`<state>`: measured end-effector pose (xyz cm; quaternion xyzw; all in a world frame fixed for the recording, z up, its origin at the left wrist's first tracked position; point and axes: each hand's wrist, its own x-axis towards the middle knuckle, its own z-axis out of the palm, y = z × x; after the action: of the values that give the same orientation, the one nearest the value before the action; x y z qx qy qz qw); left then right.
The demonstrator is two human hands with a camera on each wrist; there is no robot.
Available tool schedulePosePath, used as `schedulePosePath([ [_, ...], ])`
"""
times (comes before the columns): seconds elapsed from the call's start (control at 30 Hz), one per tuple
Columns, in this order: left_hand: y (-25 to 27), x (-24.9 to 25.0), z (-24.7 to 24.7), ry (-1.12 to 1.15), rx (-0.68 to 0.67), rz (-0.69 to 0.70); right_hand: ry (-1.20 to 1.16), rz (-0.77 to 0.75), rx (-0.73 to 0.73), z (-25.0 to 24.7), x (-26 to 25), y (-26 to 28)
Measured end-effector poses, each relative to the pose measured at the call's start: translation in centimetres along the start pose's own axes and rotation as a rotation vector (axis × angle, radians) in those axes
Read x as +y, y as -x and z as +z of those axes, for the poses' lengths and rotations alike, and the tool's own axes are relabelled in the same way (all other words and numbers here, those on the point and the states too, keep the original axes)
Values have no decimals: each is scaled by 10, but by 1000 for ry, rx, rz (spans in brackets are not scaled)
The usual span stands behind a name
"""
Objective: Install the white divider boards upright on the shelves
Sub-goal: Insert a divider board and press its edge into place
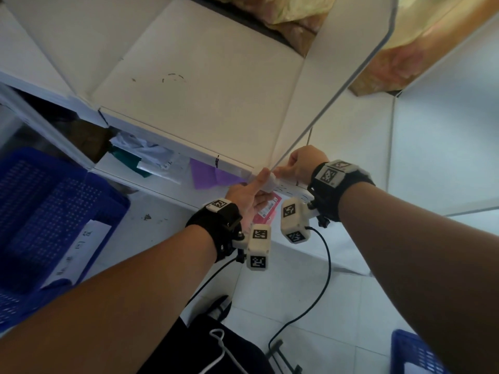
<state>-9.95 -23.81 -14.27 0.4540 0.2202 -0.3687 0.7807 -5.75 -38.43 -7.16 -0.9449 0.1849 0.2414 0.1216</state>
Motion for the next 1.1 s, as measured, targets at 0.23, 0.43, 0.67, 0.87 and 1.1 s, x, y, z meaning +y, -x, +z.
schedulePosePath([
  [0.23,2,7,-7,77,46,11,-23,-23,13,2,-13,-1],
  [0.43,7,17,-16,151,74,23,18,-56,-1,3,-32,-7],
  [0.67,8,23,-24,166,108,54,-3,-84,26,5,-45,-10],
  [0.87,8,28,-30,140,97,48,5,-95,25,5,-49,-10],
  [1.1,11,37,-36,116,115,62,-51,-83,49,9,-57,-13],
])
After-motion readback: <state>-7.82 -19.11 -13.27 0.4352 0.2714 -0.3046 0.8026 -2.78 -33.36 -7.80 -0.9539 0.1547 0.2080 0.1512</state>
